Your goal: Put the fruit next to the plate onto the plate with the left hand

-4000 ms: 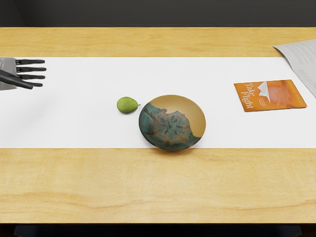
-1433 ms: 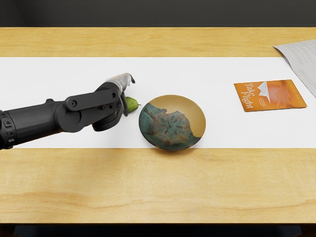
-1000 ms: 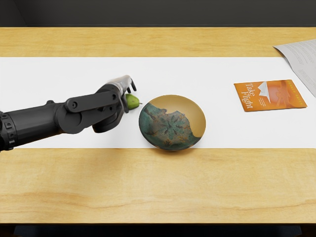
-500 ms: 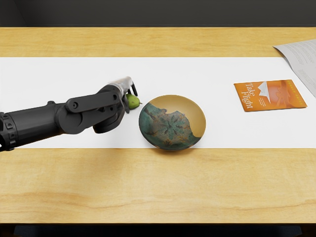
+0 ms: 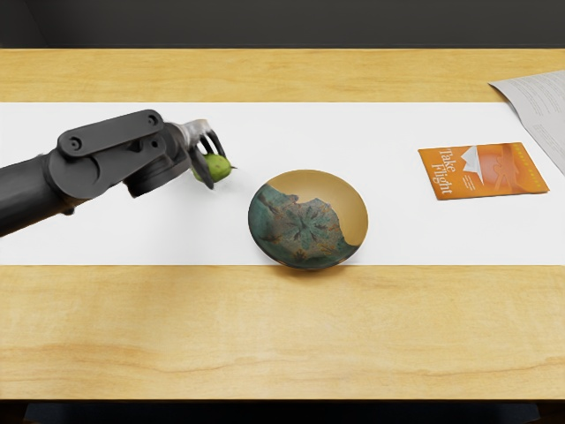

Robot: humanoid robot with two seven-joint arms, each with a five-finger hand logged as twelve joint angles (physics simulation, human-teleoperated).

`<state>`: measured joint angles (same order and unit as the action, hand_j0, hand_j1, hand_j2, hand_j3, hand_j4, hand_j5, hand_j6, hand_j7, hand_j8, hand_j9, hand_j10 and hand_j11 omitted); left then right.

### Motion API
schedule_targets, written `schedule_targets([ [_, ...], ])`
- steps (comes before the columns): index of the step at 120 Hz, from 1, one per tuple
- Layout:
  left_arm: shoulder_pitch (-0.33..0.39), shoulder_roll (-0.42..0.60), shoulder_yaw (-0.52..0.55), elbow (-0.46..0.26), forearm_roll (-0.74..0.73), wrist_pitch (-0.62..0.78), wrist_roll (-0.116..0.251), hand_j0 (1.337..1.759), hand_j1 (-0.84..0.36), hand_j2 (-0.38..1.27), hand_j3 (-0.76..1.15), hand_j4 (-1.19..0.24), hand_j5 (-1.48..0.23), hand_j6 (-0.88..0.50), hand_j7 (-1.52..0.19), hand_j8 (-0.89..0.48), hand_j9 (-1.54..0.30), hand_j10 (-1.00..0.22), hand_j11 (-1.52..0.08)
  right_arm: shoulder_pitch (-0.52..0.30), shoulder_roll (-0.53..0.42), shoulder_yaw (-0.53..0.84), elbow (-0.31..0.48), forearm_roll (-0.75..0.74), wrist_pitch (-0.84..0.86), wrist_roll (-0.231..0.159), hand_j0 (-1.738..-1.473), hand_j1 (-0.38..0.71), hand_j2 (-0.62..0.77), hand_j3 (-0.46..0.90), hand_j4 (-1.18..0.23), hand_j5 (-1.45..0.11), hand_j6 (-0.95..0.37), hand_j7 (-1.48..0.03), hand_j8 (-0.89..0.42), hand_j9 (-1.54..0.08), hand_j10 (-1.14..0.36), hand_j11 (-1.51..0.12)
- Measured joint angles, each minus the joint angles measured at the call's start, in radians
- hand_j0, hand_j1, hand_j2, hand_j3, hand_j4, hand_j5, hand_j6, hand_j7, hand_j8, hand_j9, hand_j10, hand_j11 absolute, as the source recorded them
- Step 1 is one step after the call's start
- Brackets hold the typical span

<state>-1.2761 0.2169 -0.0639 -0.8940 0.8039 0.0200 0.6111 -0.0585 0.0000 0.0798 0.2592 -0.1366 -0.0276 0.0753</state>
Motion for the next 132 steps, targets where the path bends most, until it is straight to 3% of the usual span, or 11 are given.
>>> schedule_targets([
  [17, -0.012, 0.047, -0.123, 0.001, -0.059, -0.180, 0.000, 1.656, -0.29, 0.30, 0.00, -0.61, -0.86, -0.44, -0.86, -0.44, -0.86, -0.65, -0.86, 0.000, 0.000, 0.000, 0.000, 0.000, 0.000, 0.000, -1.658, -0.33, 0.00, 0.00, -0.01, -0.02, -0.01, -0.02, -0.01, -0.02, -0.01, -0.02],
  [42, -0.044, 0.043, -0.175, 0.000, -0.131, -0.309, 0.000, 1.656, -0.28, 0.31, 0.00, -0.63, -0.87, -0.45, -0.86, -0.45, -0.86, -0.65, -0.86, 0.000, 0.000, 0.000, 0.000, 0.000, 0.000, 0.000, -1.658, -0.33, 0.00, 0.00, -0.01, -0.02, -0.01, -0.02, -0.01, -0.02, -0.01, -0.02],
  [82, -0.055, 0.030, -0.194, 0.000, -0.178, -0.405, 0.000, 1.657, -0.31, 0.34, 0.00, -0.62, -0.88, -0.44, -0.86, -0.44, -0.86, -0.65, -0.86, 0.000, 0.000, 0.000, 0.000, 0.000, 0.000, 0.000, -1.658, -0.33, 0.00, 0.00, -0.01, -0.02, -0.01, -0.02, -0.01, -0.02, -0.01, -0.02],
  [132, -0.049, -0.103, -0.184, 0.000, -0.179, -0.419, 0.000, 1.657, -0.28, 0.30, 0.00, -0.63, -0.87, -0.45, -0.85, -0.46, -0.86, -0.65, -0.86, 0.000, 0.000, 0.000, 0.000, 0.000, 0.000, 0.000, -1.658, -0.33, 0.00, 0.00, -0.01, -0.02, -0.01, -0.02, -0.01, -0.02, -0.01, -0.02],
])
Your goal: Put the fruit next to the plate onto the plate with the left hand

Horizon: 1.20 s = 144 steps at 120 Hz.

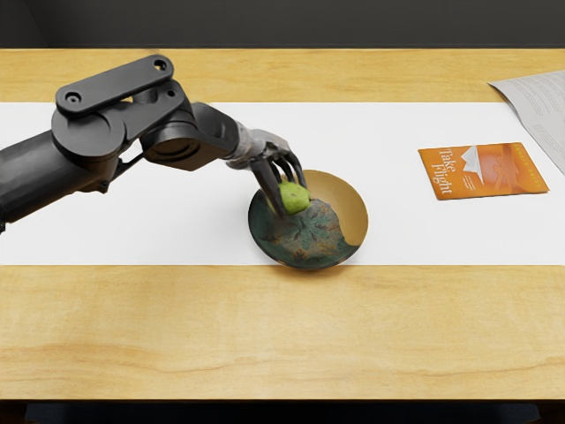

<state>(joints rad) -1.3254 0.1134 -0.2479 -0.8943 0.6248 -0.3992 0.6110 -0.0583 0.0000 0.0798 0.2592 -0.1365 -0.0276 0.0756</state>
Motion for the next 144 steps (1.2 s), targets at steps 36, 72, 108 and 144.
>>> schedule_targets([
  [36, -0.005, -0.014, -0.005, 0.000, 0.001, 0.000, 0.000, 1.657, -0.02, 0.14, 0.00, -0.37, -0.49, -0.28, -0.48, -0.29, -0.49, -0.37, -0.49, 0.000, 0.000, 0.000, 0.000, 0.000, 0.000, 0.000, -1.658, -0.33, 0.00, 0.00, -0.01, -0.02, -0.01, -0.02, -0.01, -0.02, -0.01, -0.02],
  [72, 0.057, 0.190, -0.224, 0.000, -0.250, -0.170, 0.000, 1.658, 0.26, 0.03, 0.00, -0.09, -0.12, -0.07, -0.12, -0.07, -0.12, -0.09, -0.12, 0.000, 0.000, 0.000, 0.000, 0.000, 0.000, 0.000, -1.658, -0.33, 0.00, 0.00, -0.01, -0.02, -0.01, -0.02, -0.01, -0.02, -0.01, -0.02],
  [108, 0.295, 0.363, -0.347, 0.001, -0.555, -0.210, 0.000, 1.658, 0.32, 0.01, 0.00, -0.03, -0.03, -0.02, -0.03, -0.02, -0.03, -0.03, -0.03, 0.000, 0.000, 0.000, 0.000, 0.000, 0.000, 0.000, -1.658, -0.33, 0.00, 0.00, -0.01, -0.02, -0.01, -0.02, -0.01, -0.02, -0.01, -0.02],
  [144, 0.370, 0.595, -0.385, 0.002, -0.672, -0.212, 0.000, 1.658, 0.34, 0.00, 0.00, -0.01, -0.01, -0.01, -0.01, -0.01, -0.01, -0.01, -0.01, 0.000, 0.000, 0.000, 0.000, 0.000, 0.000, 0.000, -1.658, -0.33, 0.00, 0.00, -0.01, -0.02, -0.01, -0.02, -0.01, -0.02, -0.01, -0.02],
])
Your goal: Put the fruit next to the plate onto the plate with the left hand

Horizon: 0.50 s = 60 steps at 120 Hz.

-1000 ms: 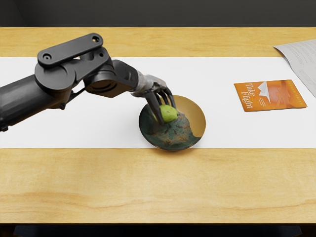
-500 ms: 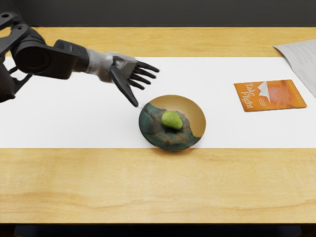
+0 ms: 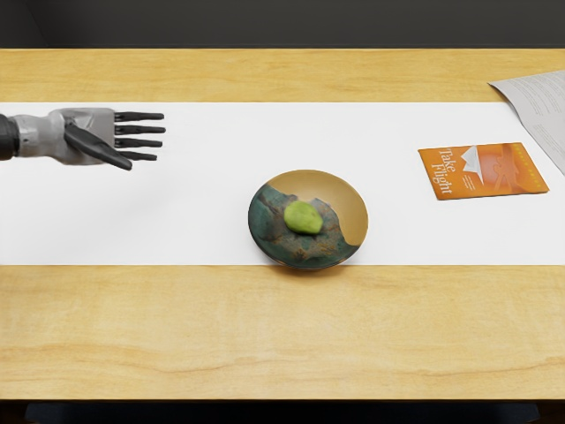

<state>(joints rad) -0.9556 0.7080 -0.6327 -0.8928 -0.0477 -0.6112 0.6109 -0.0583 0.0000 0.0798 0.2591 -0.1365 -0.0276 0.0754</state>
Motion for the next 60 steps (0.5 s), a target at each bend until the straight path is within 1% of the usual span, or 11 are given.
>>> schedule_targets([
  [7, 0.023, 0.018, -0.001, 0.000, -0.007, 0.000, 0.000, 1.658, 0.34, 0.00, 0.00, -0.01, -0.01, -0.01, -0.01, -0.01, -0.01, -0.01, -0.01, 0.000, 0.000, 0.000, 0.000, 0.000, 0.000, 0.000, -1.658, -0.33, 0.00, 0.00, -0.01, -0.02, -0.01, -0.02, -0.01, -0.02, -0.01, -0.02],
  [25, 0.053, 0.110, -0.001, 0.000, -0.019, 0.000, 0.000, 1.658, 0.34, 0.00, 0.00, -0.01, -0.01, -0.01, -0.01, -0.01, -0.01, -0.01, -0.01, 0.000, 0.000, 0.000, 0.000, 0.000, 0.000, 0.000, -1.658, -0.33, 0.00, 0.00, -0.01, -0.02, -0.01, -0.02, -0.01, -0.02, -0.01, -0.02],
  [38, 0.062, 0.166, 0.000, 0.000, -0.023, 0.000, 0.000, 1.658, 0.34, 0.00, 0.00, -0.01, -0.01, 0.00, -0.01, 0.00, -0.01, -0.01, -0.01, 0.000, 0.000, 0.000, 0.000, 0.000, 0.000, 0.000, -1.658, -0.33, 0.00, 0.00, -0.01, -0.02, -0.01, -0.02, -0.01, -0.02, -0.01, -0.02],
  [48, 0.064, 0.196, 0.000, 0.001, -0.027, 0.000, 0.000, 1.658, 0.34, 0.00, 0.00, -0.01, -0.01, 0.00, -0.01, 0.00, -0.01, 0.00, -0.01, 0.000, 0.000, 0.000, 0.000, 0.000, 0.000, 0.000, -1.658, -0.33, 0.00, 0.00, -0.01, -0.02, -0.01, -0.02, -0.01, -0.02, -0.01, -0.02],
  [60, 0.072, 0.202, 0.000, 0.005, -0.031, -0.001, 0.000, 1.658, 0.34, 0.00, 0.00, 0.00, -0.01, 0.00, -0.01, 0.00, -0.01, 0.00, -0.01, 0.000, 0.000, 0.000, 0.000, 0.000, 0.000, 0.000, -1.658, -0.33, 0.00, 0.00, -0.01, -0.02, -0.01, -0.02, -0.01, -0.02, -0.01, -0.02],
])
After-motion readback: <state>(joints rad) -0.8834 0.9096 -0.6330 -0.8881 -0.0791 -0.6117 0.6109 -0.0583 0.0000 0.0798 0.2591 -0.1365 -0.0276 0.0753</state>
